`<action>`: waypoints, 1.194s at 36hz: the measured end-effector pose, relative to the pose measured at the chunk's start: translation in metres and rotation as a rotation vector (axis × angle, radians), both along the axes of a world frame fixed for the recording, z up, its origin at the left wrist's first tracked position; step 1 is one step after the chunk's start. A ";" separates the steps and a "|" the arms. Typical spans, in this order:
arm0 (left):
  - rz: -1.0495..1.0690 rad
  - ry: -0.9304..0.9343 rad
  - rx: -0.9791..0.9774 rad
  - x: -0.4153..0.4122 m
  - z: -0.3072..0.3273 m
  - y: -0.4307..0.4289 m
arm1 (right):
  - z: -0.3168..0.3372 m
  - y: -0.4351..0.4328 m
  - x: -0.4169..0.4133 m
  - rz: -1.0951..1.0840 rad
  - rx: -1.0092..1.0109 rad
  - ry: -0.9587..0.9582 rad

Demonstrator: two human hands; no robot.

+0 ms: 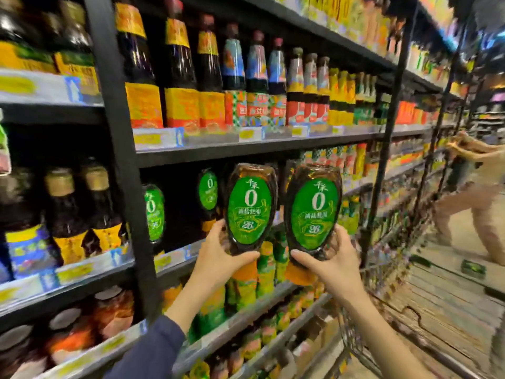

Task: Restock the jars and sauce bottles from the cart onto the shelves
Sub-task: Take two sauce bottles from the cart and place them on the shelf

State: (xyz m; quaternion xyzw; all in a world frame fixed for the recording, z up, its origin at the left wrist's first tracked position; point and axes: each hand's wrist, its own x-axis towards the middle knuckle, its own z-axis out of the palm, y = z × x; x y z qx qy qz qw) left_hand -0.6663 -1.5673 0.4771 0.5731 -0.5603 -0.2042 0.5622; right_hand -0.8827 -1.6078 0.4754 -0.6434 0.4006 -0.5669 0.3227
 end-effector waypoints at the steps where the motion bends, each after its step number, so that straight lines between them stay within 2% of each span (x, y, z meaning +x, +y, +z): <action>1: 0.032 -0.006 -0.008 0.006 0.001 -0.009 | 0.001 -0.013 0.008 0.023 -0.010 -0.002; 10: 0.252 -0.012 -0.076 0.067 0.012 -0.058 | 0.017 -0.099 0.085 0.260 -0.025 0.053; 23: 0.500 -0.071 -0.081 0.104 -0.005 -0.068 | 0.000 -0.148 0.162 0.512 0.010 -0.069; 43: 0.754 -0.094 -0.160 0.085 -0.022 -0.088 | -0.016 -0.183 0.191 0.608 -0.044 -0.104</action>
